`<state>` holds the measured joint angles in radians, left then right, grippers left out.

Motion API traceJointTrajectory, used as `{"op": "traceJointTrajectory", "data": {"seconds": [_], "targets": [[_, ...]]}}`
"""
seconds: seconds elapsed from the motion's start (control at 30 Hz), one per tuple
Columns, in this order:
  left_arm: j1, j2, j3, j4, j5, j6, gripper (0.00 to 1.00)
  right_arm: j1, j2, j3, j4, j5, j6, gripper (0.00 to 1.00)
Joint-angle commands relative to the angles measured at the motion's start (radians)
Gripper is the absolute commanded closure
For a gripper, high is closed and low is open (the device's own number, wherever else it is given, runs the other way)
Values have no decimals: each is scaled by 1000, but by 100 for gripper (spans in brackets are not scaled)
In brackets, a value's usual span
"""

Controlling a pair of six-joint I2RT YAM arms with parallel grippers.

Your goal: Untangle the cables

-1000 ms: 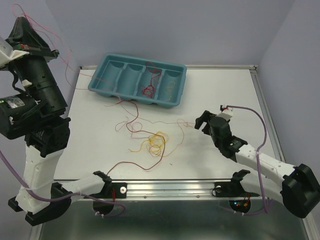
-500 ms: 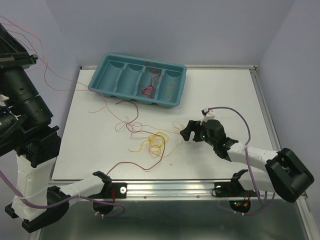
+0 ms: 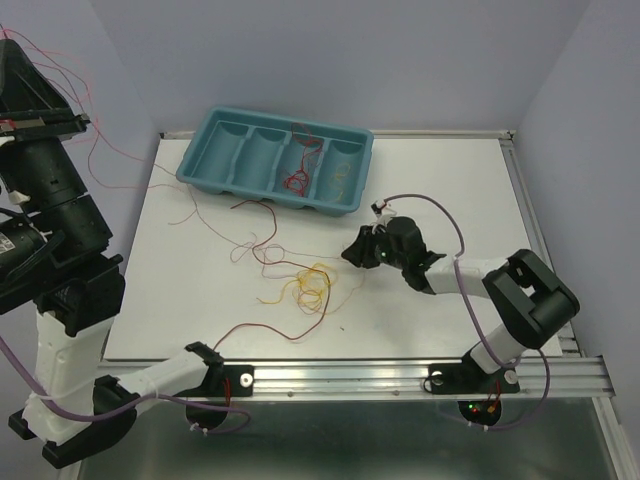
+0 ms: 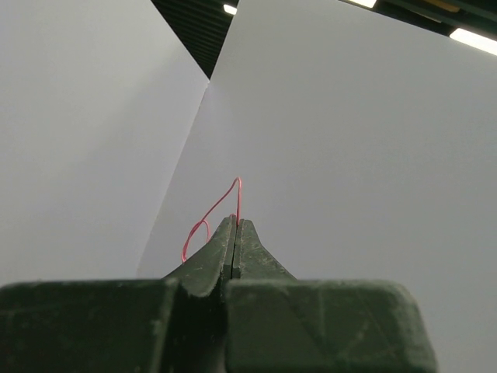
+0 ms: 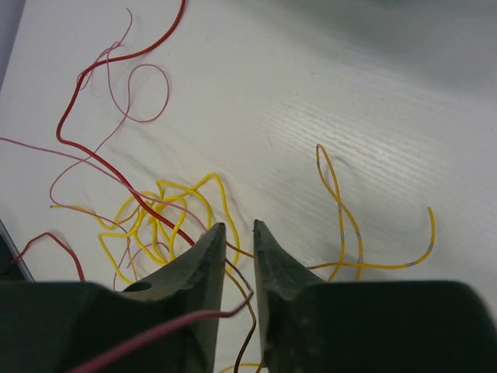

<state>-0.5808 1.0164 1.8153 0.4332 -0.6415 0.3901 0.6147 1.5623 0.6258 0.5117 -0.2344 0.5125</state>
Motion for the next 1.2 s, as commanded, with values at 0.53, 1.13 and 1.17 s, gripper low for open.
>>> {"op": "traceJointTrajectory", "data": {"seconds": [0.53,1.13,1.17], "targets": [[2,-16,-103,88,-37,85,100,-87,-589,-173,-297,792,193,98],[2,-29,-83,-290,318,-270,100,-84,-716,-134,-84,-103,-115,0],[2,-26,-77,-300,341,-292,100,-78,-687,-92,-81,-168,-124,0]]}}
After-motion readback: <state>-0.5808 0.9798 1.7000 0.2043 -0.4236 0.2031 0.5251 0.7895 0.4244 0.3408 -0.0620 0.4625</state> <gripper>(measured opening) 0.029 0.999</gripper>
